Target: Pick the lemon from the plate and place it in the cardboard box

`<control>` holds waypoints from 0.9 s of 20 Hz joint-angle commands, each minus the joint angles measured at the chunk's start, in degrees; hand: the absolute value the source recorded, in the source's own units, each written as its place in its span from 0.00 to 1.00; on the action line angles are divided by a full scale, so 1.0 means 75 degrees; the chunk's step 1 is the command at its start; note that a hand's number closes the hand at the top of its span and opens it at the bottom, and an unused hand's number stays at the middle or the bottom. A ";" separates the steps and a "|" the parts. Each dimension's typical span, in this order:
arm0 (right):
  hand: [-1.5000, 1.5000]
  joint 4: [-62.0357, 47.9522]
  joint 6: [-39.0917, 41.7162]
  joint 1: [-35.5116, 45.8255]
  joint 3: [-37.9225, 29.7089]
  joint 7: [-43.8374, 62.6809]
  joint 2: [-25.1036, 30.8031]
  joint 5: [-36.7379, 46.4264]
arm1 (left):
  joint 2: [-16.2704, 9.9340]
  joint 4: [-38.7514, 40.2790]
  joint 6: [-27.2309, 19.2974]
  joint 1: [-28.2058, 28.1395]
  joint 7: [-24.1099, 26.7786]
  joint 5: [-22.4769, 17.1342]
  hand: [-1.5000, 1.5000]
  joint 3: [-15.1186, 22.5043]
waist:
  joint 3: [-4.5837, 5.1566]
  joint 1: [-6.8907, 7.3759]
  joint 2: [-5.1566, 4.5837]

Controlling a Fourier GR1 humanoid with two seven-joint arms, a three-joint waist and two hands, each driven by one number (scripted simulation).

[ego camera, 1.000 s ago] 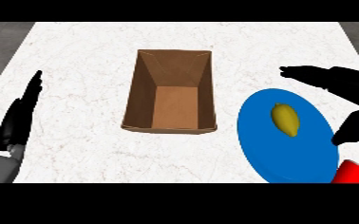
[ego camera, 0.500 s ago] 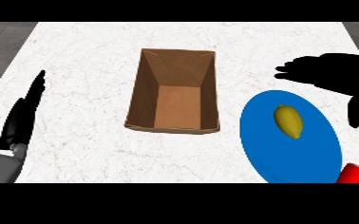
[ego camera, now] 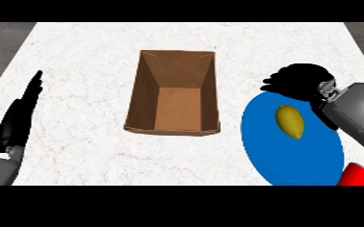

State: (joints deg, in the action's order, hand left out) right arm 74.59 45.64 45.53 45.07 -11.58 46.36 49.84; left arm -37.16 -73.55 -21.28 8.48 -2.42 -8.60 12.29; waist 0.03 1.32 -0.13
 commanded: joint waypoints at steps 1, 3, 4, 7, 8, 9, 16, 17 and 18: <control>0.00 -0.0654 0.0540 0.0204 0.0161 0.0297 -0.0882 0.0575 | 0.0229 0.0405 0.0077 -0.0055 0.0371 0.0131 0.50 -0.0193 | 0.0001 -0.0068 -0.0007; 0.00 -0.0719 0.0043 0.0062 0.0196 0.0247 -0.0801 0.1045 | 0.0226 -0.0269 0.0034 -0.0566 0.0137 0.0117 0.50 -0.0200 | -0.0005 -0.0051 0.0014; 0.00 -0.0386 0.0511 0.0003 0.0146 0.0539 -0.0946 0.1087 | 0.0229 0.0153 0.0035 0.0021 -0.0060 0.0288 0.50 -0.0295 | -0.0003 -0.0141 0.0016; 0.00 -0.0630 0.0560 0.0383 -0.0067 -0.0276 -0.0713 0.1407 | 0.0319 -0.0177 0.0132 -0.0314 -0.0051 0.0392 0.50 -0.0375 | -0.0004 -0.0112 0.0022; 0.00 -0.1294 0.0028 0.0258 0.0149 -0.0488 -0.0911 0.1623 | 0.0147 -0.0519 0.0155 -0.0334 -0.0386 0.0396 0.50 -0.0428 | -0.0007 -0.0063 0.0010; 0.00 -0.1240 -0.0043 0.0017 0.0032 -0.0315 -0.1045 0.1711 | 0.0500 -0.0009 0.0171 -0.0429 0.0266 0.0505 0.50 -0.0399 | -0.0004 -0.0109 0.0008; 0.00 -0.0744 0.0216 -0.0464 -0.0371 -0.0387 -0.1295 0.2215 | 0.0486 -0.0071 0.0474 -0.0268 -0.0063 0.0664 0.50 -0.0920 | -0.0002 -0.0185 0.0025; 0.00 -0.1297 -0.0294 -0.0375 -0.0445 -0.0846 -0.1244 0.2228 | 0.0559 -0.0427 0.0323 -0.0286 -0.0375 0.0909 0.50 -0.0694 | -0.0005 -0.0147 0.0016; 0.00 -0.0557 -0.0029 -0.0802 -0.0429 -0.0614 -0.1000 0.2244 | 0.0297 -0.0130 0.0724 -0.0046 -0.0458 0.0645 0.50 -0.1021 | -0.0003 -0.0212 0.0029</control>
State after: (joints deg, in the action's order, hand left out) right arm 66.52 44.83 43.03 43.06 -14.50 37.20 65.48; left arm -34.18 -75.97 -18.33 6.21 -4.43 -3.68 6.83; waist 0.00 0.25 0.01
